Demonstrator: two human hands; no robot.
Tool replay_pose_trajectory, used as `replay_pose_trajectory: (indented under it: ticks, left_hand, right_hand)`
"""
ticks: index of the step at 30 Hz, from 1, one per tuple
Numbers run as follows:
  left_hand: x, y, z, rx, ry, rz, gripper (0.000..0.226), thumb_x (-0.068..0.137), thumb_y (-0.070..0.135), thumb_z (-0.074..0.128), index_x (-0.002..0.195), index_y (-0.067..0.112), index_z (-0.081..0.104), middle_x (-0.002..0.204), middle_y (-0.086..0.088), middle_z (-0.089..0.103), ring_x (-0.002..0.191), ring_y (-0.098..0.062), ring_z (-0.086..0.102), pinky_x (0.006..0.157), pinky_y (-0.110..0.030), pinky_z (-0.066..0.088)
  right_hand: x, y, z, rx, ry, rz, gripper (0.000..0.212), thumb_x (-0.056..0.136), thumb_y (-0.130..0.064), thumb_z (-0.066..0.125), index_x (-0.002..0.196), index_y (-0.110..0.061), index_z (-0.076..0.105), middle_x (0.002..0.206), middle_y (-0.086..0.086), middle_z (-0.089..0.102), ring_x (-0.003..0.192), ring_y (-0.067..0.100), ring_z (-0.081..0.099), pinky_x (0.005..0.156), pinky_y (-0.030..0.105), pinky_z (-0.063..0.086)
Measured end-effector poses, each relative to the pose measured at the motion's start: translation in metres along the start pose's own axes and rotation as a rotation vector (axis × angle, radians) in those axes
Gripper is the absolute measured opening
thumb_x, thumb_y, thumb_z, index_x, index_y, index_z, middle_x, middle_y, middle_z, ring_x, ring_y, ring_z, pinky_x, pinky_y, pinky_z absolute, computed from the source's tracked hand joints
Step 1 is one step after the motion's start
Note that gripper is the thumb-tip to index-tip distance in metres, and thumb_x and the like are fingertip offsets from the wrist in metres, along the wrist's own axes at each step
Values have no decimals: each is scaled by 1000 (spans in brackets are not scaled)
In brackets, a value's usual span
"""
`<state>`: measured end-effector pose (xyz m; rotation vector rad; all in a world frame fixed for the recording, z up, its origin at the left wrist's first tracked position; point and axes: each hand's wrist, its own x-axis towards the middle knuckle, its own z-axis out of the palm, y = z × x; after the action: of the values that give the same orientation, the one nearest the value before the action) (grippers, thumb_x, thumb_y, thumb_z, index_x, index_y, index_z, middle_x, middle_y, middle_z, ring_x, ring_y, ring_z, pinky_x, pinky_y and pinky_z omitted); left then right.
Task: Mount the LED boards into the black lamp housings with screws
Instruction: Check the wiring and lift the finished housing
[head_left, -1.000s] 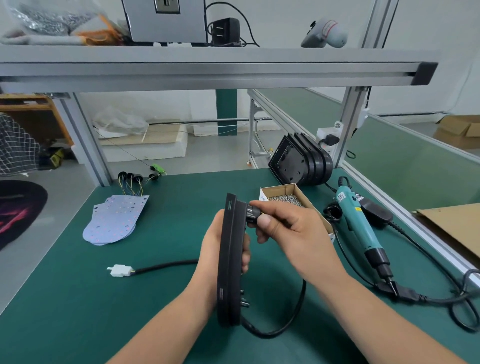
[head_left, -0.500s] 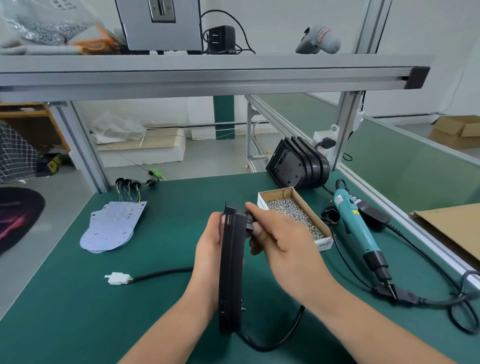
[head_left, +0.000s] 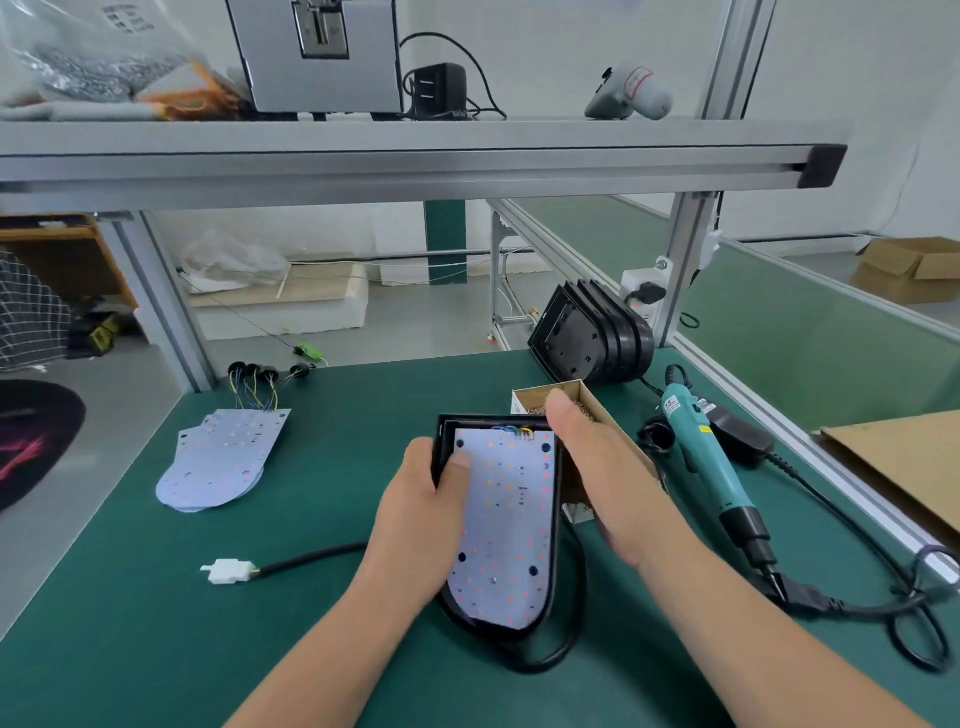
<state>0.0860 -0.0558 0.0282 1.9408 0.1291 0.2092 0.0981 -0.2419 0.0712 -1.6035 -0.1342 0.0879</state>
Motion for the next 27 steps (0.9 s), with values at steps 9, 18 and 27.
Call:
replay_pose_trajectory:
  ticks: [9, 18, 27]
  left_hand:
    - [-15, 19, -3, -569, -299, -289, 26, 107, 31, 63, 114, 10, 77, 113, -11, 81, 103, -34, 79, 92, -55, 63]
    - [-16, 20, 1, -602, -300, -265, 21, 108, 18, 59, 114, 5, 75, 110, -17, 80, 100, -38, 79, 82, -49, 66]
    - [-10, 18, -1, -591, -247, -255, 21, 106, 16, 61, 106, 1, 77, 104, -21, 80, 92, -40, 79, 68, -42, 65]
  right_hand:
    - [4, 8, -3, 187, -15, 102, 16, 77, -48, 72, 80, -33, 78, 85, 0, 77, 78, 21, 76, 76, 37, 58]
    - [3, 11, 2, 217, 75, 191, 10, 74, -39, 70, 73, -31, 64, 74, 4, 61, 64, 23, 62, 60, 31, 52]
    - [6, 18, 0, 171, -32, 110, 39, 87, -54, 68, 90, -17, 77, 103, 15, 79, 91, 31, 77, 76, 38, 60]
